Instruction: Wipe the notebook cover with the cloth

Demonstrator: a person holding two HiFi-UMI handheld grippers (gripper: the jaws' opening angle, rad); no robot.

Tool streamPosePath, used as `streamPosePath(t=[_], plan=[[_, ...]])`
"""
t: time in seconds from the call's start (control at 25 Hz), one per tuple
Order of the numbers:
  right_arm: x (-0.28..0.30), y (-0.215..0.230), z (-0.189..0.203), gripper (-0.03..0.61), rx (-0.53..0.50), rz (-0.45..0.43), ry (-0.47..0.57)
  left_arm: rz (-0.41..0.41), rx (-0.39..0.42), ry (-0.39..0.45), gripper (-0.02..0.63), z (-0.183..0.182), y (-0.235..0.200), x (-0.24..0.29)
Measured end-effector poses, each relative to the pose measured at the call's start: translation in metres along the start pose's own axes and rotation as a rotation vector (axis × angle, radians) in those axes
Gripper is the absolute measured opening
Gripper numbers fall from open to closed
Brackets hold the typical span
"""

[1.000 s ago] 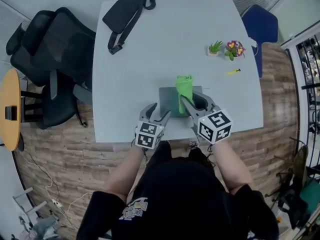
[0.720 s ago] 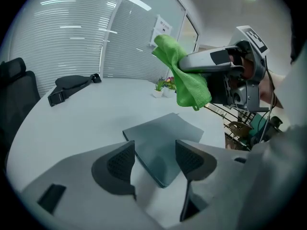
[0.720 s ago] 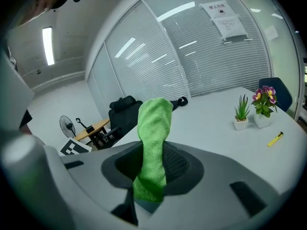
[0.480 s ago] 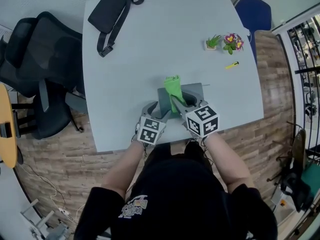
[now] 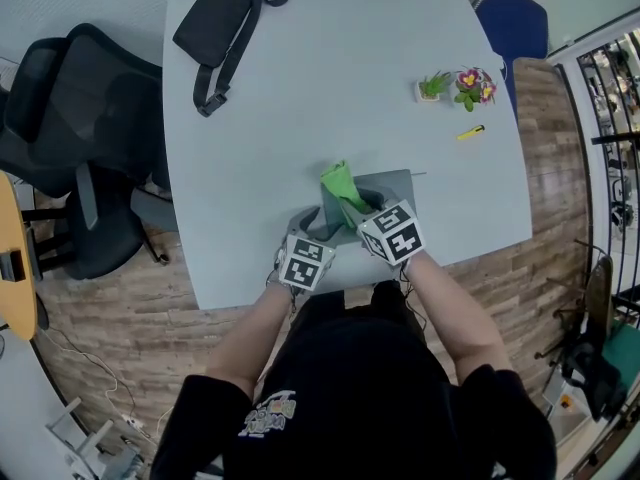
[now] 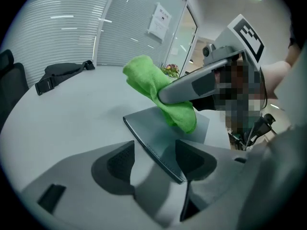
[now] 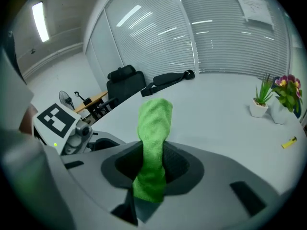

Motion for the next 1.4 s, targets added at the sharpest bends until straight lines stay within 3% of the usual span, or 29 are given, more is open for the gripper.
streamPosePath(t=[0.6,1.4], plan=[[0.041,-0.007,0.017,0.114,-0.212,0.016,-0.192,0.001,-0.003,0.022,0.258,0.005,-0.001,0.003],[0.034,0.024,0.025,0.114,-0.019,0.072,-0.173,0.005,-0.003,0.017,0.258,0.001,-0.001,0.000]])
Point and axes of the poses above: the fingertips, and each gripper's own axes: x forward along the fingers, y to its right, z out of its underside, the point moved 3 cm from there along -x, backward along the fingers, and after that the axes turned 1 degree about -x, right-handed, at the moved point
